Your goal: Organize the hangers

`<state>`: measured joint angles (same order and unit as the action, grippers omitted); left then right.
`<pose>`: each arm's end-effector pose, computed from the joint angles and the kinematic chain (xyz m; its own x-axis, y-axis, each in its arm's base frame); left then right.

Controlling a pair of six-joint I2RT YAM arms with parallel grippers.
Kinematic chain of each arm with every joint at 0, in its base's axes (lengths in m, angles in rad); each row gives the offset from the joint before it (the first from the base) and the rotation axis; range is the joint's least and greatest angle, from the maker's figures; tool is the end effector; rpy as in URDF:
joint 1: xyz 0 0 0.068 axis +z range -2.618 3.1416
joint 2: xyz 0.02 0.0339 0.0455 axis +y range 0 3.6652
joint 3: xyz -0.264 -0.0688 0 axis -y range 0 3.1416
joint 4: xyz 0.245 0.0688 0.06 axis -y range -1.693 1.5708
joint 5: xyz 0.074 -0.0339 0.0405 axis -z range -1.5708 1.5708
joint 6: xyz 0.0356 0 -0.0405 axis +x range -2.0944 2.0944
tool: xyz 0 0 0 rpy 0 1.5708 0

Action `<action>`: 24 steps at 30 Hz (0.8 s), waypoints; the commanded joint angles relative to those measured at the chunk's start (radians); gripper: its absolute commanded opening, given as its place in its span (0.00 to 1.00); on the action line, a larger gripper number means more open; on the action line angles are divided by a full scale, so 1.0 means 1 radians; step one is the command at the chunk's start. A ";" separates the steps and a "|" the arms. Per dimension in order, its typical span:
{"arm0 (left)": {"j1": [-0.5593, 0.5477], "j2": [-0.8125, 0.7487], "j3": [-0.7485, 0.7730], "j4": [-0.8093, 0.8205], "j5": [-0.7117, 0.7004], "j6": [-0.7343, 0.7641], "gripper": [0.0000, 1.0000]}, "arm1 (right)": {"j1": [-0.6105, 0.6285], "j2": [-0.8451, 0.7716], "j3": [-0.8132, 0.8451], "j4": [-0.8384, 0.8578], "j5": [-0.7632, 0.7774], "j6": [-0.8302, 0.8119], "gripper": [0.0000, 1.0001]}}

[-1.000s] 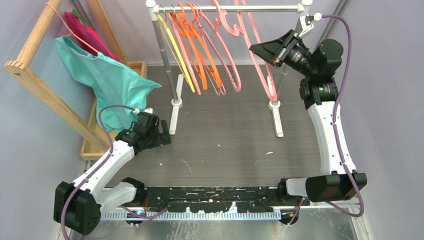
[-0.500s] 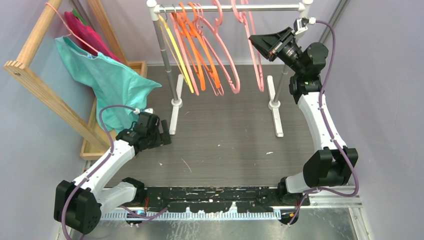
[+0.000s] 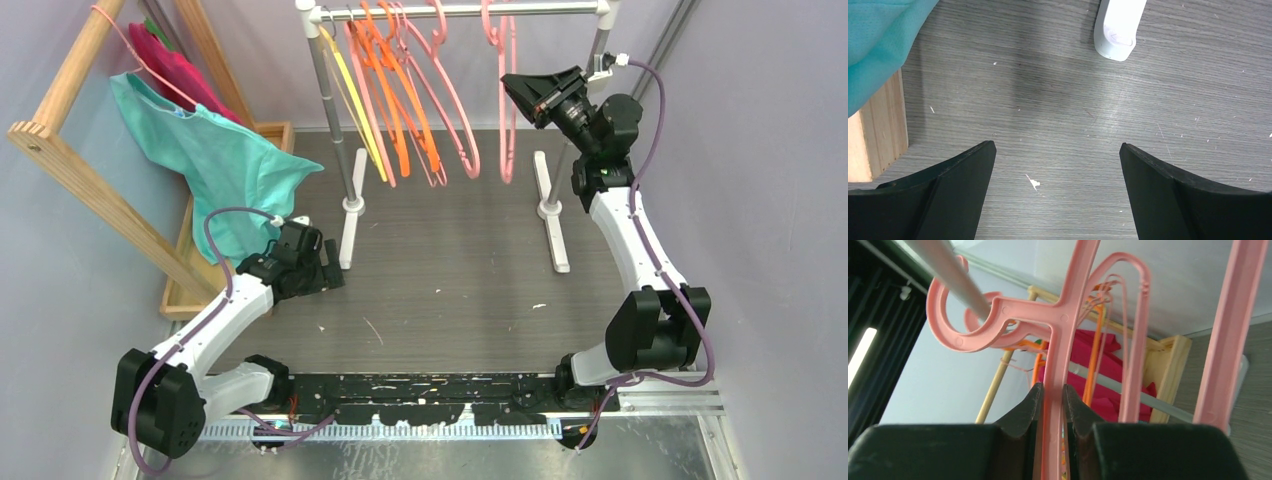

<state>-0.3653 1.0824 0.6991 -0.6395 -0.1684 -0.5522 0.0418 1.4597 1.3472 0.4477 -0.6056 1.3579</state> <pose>0.1914 -0.0668 0.2175 -0.8207 -0.2398 -0.5186 -0.1878 0.9705 -0.1515 0.3373 0.0344 0.4420 -0.4891 0.7838 -0.3826 -0.4420 0.1554 0.8835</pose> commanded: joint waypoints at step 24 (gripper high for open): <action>0.000 0.048 0.076 0.048 0.001 0.029 0.98 | -0.005 -0.217 -0.043 -0.333 0.139 -0.417 0.96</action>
<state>-0.3653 1.1267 0.7319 -0.6300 -0.1680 -0.5335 0.0418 1.3643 1.2583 0.2562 -0.5453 1.1351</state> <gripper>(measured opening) 0.979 0.872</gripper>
